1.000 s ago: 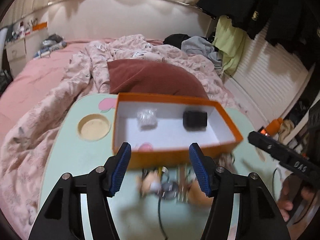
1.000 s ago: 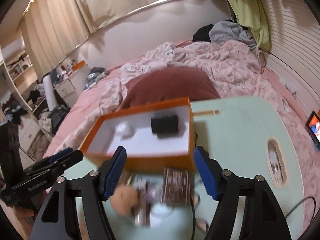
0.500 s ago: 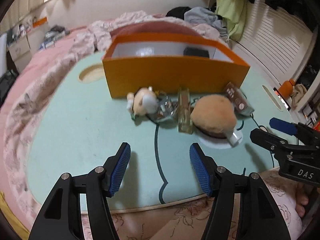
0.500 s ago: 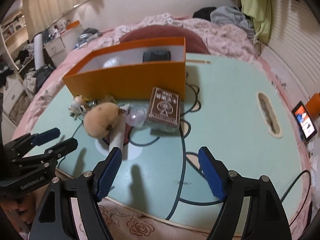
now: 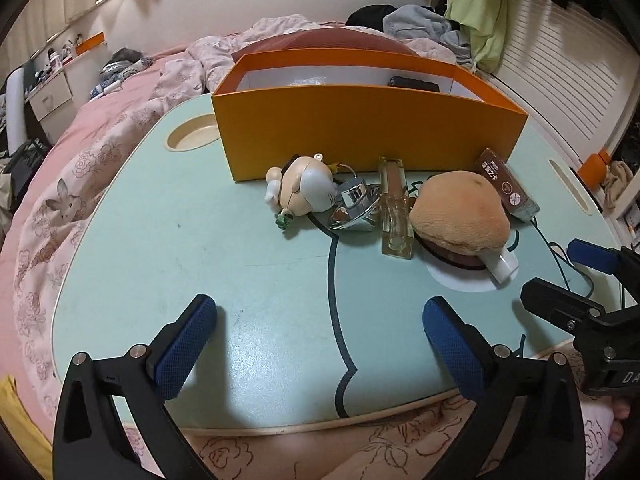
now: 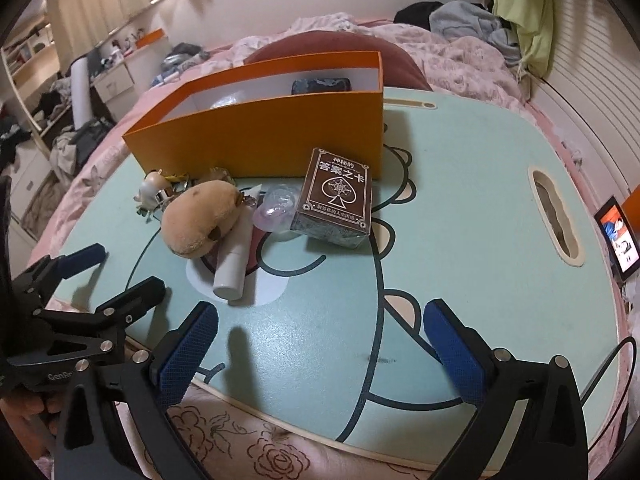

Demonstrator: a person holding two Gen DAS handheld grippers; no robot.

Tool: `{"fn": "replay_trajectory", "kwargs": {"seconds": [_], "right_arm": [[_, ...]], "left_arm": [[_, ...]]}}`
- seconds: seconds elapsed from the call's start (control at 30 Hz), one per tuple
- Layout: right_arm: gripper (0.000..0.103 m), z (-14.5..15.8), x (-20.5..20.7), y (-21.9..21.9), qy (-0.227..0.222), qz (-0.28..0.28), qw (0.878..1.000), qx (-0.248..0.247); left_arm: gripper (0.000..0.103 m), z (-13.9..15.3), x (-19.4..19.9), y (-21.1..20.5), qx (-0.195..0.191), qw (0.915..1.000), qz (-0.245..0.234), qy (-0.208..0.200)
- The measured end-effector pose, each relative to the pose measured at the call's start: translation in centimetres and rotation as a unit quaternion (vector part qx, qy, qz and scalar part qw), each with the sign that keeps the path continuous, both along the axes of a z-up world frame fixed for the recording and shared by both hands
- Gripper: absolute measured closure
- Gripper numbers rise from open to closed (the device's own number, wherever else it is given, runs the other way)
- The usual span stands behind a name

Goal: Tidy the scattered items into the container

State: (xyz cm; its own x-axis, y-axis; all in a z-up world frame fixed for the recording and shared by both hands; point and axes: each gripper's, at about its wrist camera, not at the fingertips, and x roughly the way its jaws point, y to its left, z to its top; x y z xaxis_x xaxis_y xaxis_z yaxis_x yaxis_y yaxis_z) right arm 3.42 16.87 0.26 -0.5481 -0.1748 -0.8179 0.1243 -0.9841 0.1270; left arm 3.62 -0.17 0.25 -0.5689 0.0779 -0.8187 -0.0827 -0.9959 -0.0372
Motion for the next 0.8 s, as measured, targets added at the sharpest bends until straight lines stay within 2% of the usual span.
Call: {"fn": "replay_trajectory", "kwargs": {"seconds": [0.17, 0.33, 0.4, 0.67, 0.8], "right_arm": [[0.0, 0.2, 0.0, 0.3, 0.004, -0.002, 1.0, -0.015], [0.0, 0.3, 0.2, 0.7, 0.008, -0.003, 0.999, -0.033], [0.0, 0.4, 0.2, 0.8, 0.008, -0.003, 0.999, -0.036], [0.0, 0.4, 0.3, 0.9, 0.01, -0.004, 0.999, -0.042], [0.0, 0.4, 0.3, 1.1, 0.011, -0.005, 0.999, -0.05]], "left_arm": [[0.0, 0.1, -0.1, -0.2, 0.007, 1.0, 0.0, 0.002], [0.0, 0.8, 0.7, -2.5, 0.099, 0.9949, 0.0, 0.021], [0.0, 0.8, 0.8, -3.2, 0.121, 0.9923, 0.005, 0.025], [0.0, 1.0, 0.8, -3.8, 0.154, 0.9877, 0.004, 0.027], [0.014, 1.6, -0.3, -4.7, 0.197, 0.9803, 0.005, 0.014]]}}
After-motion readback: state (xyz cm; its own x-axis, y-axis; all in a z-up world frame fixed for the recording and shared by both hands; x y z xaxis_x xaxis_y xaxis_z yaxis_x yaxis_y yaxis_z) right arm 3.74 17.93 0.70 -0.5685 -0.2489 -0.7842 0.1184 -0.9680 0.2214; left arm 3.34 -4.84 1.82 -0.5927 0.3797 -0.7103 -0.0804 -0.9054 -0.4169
